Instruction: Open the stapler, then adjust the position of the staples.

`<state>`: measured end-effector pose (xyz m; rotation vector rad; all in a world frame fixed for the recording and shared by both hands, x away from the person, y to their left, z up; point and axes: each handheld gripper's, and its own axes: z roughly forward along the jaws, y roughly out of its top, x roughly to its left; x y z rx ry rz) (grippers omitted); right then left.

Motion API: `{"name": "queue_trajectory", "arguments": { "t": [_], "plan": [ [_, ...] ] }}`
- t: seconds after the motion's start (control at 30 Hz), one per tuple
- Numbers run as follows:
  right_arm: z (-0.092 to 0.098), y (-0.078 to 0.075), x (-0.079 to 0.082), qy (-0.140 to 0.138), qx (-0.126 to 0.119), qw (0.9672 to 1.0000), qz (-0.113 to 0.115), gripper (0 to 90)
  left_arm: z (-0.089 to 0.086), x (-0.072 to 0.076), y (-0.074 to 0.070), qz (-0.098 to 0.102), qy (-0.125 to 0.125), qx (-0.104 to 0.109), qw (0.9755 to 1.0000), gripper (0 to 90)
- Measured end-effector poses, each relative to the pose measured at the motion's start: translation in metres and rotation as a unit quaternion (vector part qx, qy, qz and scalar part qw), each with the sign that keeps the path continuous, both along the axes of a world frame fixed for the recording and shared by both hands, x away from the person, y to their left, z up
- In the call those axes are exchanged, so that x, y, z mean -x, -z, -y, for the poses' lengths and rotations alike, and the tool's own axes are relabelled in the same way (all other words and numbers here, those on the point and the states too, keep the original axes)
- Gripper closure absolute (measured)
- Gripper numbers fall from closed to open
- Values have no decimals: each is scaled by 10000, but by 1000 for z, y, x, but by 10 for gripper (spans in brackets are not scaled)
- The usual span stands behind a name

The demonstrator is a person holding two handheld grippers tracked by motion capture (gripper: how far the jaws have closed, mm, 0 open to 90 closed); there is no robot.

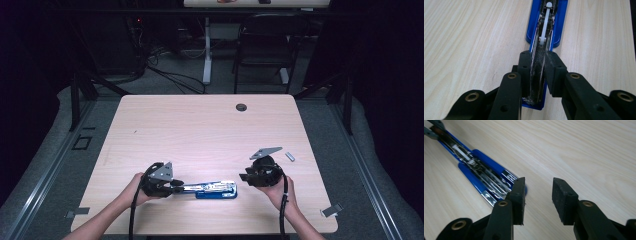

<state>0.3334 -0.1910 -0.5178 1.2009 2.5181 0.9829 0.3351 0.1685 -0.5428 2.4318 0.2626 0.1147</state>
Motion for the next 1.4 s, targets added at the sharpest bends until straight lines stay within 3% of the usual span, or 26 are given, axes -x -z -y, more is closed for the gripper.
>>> {"name": "queue_trajectory", "arguments": {
  "t": [0.23, 0.27, 0.5, 0.57, 0.77, 0.87, 1.13, 1.2, 1.27, 1.3, 1.4],
  "plan": [
    [19, -1, -4, 224, 154, 9996, -9, 594, 1, 0, -1, 15, 55, -71, 10000, 747],
    [26, 0, -7, 292, 186, 9993, -135, 573, 1, 0, -1, 18, 52, -71, 10000, 743],
    [40, 3, -12, 450, 351, 9978, -330, 512, 3, -1, -1, 22, 74, -44, 10000, 744],
    [45, 3, -14, 502, 334, 9973, -429, 453, 3, -1, 0, -4, 71, -20, 10000, 747],
    [50, 2, -16, 683, 507, 9958, -351, 382, 3, -1, 0, -22, 49, 3, 10000, 755],
    [54, 1, -17, 734, 747, 9937, -404, 297, 3, -2, 0, -50, 35, 11, 10000, 755],
    [62, 5, -21, 823, 940, 9908, -528, 151, 3, -2, 0, -50, 52, -7, 10000, 753],
    [64, 6, -23, 811, 1078, 9891, -583, 130, 3, -2, -1, -47, 53, -7, 10000, 751],
    [65, 6, -23, 835, 1054, 9891, -595, 116, 3, -2, -1, -41, 50, -11, 10000, 750],
    [68, 5, -25, 861, 1162, 9877, -592, 98, 3, -2, 0, -44, 56, -2, 10000, 750],
    [71, 4, -27, 956, 1174, 9871, -513, 83, 3, -2, -1, -33, 72, -14, 10000, 750]
  ]
}}
